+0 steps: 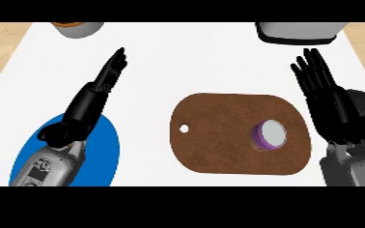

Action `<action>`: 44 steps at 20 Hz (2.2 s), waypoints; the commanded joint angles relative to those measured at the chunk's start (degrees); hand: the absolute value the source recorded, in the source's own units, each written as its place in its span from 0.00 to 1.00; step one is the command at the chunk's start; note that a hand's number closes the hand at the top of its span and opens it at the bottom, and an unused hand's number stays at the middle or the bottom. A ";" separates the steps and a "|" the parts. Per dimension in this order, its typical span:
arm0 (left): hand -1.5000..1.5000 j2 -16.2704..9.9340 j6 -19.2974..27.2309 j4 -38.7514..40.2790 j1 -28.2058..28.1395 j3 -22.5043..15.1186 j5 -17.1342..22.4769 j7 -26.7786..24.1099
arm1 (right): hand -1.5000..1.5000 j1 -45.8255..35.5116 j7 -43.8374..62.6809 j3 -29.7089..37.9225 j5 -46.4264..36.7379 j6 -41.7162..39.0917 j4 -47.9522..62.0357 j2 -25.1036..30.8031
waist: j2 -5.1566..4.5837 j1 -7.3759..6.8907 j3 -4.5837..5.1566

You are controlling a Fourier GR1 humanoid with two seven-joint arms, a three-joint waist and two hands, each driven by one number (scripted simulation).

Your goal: Pick the can from the cutting board and place it in the pan

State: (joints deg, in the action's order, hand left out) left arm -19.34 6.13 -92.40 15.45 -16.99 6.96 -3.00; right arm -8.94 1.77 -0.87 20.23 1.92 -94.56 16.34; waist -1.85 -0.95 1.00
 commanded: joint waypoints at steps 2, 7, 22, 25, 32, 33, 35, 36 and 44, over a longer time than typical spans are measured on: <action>0.50 1.18 1.32 2.15 -4.51 4.33 2.85 0.75 | 1.00 -5.85 1.80 2.75 2.40 -3.47 0.12 2.91 | 1.79 0.42 -0.98; 0.50 2.07 6.73 4.81 -6.97 10.18 6.95 9.02 | 1.00 -3.63 1.96 4.49 -8.92 -3.79 0.20 15.04 | 1.70 0.84 -0.67; 0.50 2.20 7.31 -2.57 -9.46 12.09 7.10 14.75 | 0.00 22.70 -13.03 14.65 -22.28 -10.05 -16.76 23.01 | 2.02 1.16 -1.00; 0.50 0.79 4.41 3.96 -6.61 14.72 8.30 12.68 | 0.00 17.01 -2.30 12.93 -22.19 -13.82 -20.25 28.37 | 1.83 0.99 -0.92; 0.50 2.25 4.99 5.58 -3.21 13.90 6.82 12.44 | 0.00 5.04 11.55 0.22 -33.22 -18.76 -18.24 33.40 | 1.41 -0.20 -0.88; 0.50 0.15 3.85 3.89 -2.99 14.91 7.96 15.84 | 0.00 2.00 14.47 -0.83 -32.12 -20.80 -18.39 33.53 | 1.55 -0.41 -0.91; 0.50 0.52 3.86 1.71 -4.71 13.80 7.22 15.28 | 0.00 0.22 20.29 -5.05 -32.40 -24.35 -20.48 33.65 | 1.67 -0.92 -0.85; 0.50 0.81 3.07 3.41 -4.86 14.56 8.24 14.56 | 0.00 -1.15 20.09 -7.88 -34.43 -25.17 -16.86 33.17 | 1.43 -1.40 -0.86; 0.50 3.35 5.27 2.38 -6.75 13.71 5.19 13.36 | 0.00 -5.05 27.74 -18.39 -36.36 -36.28 -14.95 28.58 | 1.72 -0.03 -0.96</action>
State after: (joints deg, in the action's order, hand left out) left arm -17.47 10.51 -90.14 10.19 -2.60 13.87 11.65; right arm -10.63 25.87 -13.28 -12.88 -31.50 -111.16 48.63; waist -0.14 -1.15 0.08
